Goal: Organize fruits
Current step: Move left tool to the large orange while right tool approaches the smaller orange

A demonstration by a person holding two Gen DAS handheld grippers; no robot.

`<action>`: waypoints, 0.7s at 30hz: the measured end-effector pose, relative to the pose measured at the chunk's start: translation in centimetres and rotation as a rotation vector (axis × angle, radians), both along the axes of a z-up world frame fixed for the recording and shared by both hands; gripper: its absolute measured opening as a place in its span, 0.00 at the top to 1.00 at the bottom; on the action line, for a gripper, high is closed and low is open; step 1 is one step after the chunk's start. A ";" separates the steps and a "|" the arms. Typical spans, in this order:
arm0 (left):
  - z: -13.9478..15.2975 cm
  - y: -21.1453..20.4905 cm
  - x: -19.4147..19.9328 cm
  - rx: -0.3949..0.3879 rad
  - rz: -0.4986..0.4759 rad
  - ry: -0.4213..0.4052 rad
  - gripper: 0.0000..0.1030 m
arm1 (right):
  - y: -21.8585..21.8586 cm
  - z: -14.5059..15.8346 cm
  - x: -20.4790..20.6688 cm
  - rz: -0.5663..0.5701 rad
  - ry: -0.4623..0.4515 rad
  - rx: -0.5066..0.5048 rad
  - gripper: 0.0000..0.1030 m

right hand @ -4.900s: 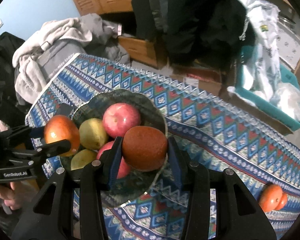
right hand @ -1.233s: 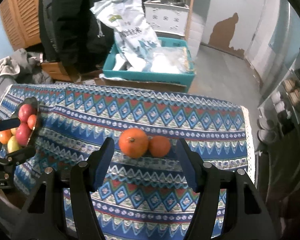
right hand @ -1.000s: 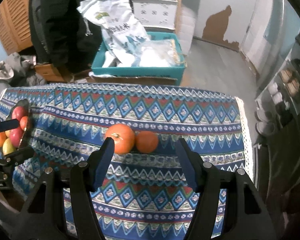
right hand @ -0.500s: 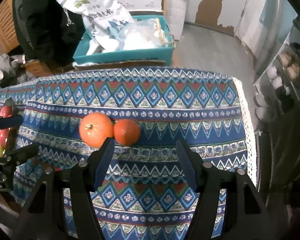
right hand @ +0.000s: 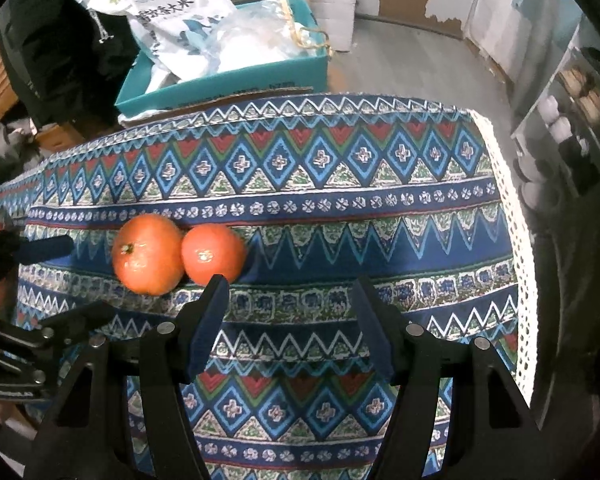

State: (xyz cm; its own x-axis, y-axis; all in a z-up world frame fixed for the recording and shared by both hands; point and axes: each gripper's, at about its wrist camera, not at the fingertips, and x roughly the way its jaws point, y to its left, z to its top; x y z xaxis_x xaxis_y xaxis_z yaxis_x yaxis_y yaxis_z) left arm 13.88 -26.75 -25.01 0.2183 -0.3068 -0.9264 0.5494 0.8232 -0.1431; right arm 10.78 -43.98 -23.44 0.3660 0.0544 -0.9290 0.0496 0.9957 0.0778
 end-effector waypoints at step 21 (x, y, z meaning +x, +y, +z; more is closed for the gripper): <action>-3.4 -1.8 2.4 -0.081 -0.011 0.066 0.26 | -0.6 -1.2 1.1 -0.019 0.019 0.038 0.37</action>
State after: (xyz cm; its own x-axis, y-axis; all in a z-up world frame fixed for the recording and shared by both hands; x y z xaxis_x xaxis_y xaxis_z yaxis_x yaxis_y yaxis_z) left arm 16.25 -28.52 -28.39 0.1537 -0.3836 -0.9106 0.5453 0.8015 -0.2456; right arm 11.89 -44.61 -24.61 0.3496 0.0827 -0.9332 0.0702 0.9910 0.1141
